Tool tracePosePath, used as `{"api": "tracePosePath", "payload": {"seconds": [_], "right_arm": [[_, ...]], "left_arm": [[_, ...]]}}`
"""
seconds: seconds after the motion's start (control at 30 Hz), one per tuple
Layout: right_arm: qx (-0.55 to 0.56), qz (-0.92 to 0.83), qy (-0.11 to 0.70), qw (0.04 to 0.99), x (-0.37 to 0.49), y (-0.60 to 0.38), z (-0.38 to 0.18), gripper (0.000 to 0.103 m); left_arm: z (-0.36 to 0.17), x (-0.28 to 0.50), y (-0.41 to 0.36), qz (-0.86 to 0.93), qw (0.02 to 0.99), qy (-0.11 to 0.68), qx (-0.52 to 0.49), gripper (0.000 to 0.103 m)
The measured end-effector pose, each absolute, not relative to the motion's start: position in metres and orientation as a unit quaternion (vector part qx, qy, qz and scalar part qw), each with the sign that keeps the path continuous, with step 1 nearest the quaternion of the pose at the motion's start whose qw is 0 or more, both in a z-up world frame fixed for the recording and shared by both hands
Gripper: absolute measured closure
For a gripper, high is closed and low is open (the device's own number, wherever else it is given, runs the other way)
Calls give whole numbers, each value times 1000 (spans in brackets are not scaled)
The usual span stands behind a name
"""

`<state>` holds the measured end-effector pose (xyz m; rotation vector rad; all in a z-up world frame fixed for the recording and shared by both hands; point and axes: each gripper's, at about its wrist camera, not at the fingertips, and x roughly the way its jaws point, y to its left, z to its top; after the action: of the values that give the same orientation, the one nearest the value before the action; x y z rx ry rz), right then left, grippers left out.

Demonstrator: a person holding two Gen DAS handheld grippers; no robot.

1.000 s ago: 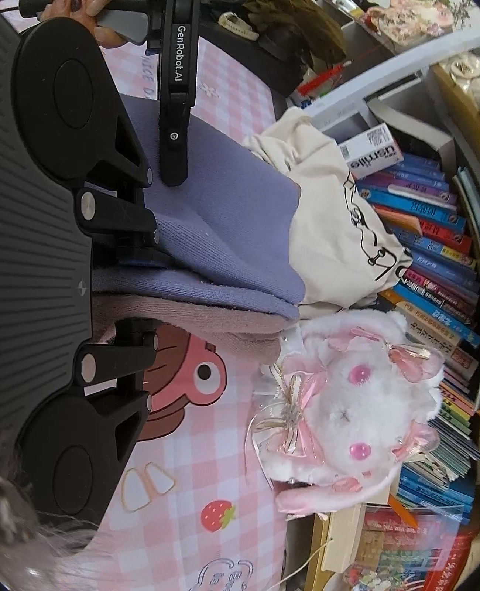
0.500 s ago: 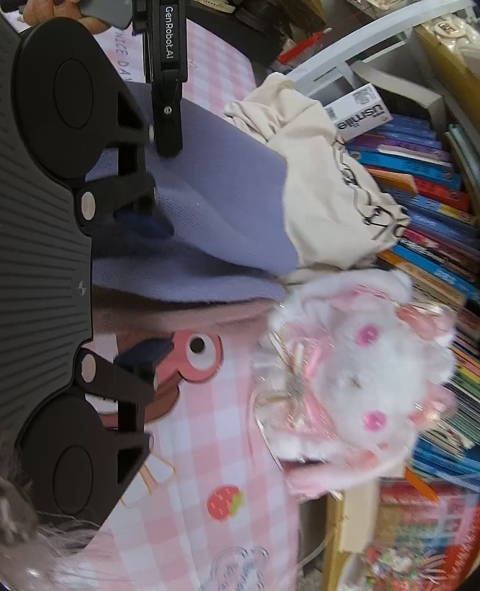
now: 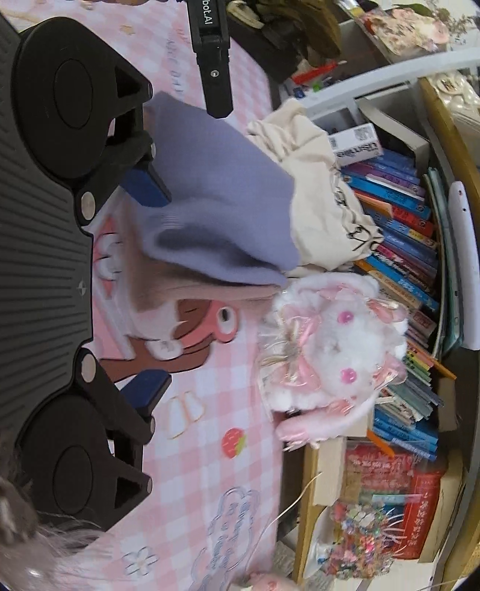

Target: Fold clothes

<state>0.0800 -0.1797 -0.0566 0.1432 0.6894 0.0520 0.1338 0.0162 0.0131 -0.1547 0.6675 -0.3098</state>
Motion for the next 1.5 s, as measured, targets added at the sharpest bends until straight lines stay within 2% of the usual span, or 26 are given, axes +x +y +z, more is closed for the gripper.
{"api": "tracePosePath", "payload": {"seconds": [0.1, 0.17, 0.37, 0.57, 1.5], "right_arm": [[69, 23, 348, 935, 64, -184, -62, 3], [65, 35, 354, 933, 53, -188, -65, 3], [40, 20, 347, 937, 20, -194, -69, 0], [46, -13, 343, 938, -12, -200, -74, 0], [18, -1, 371, 929, -42, -203, -91, 0]], "left_arm": [[11, 113, 7, -141, 933, 325, -61, 14], [9, 98, 0, -135, 935, 324, -48, 8], [6, 64, -13, -112, 940, 321, -30, 4], [0, 35, -27, -25, 946, 324, -20, 3], [-14, 10, -47, -20, 931, 364, -10, 0]]}}
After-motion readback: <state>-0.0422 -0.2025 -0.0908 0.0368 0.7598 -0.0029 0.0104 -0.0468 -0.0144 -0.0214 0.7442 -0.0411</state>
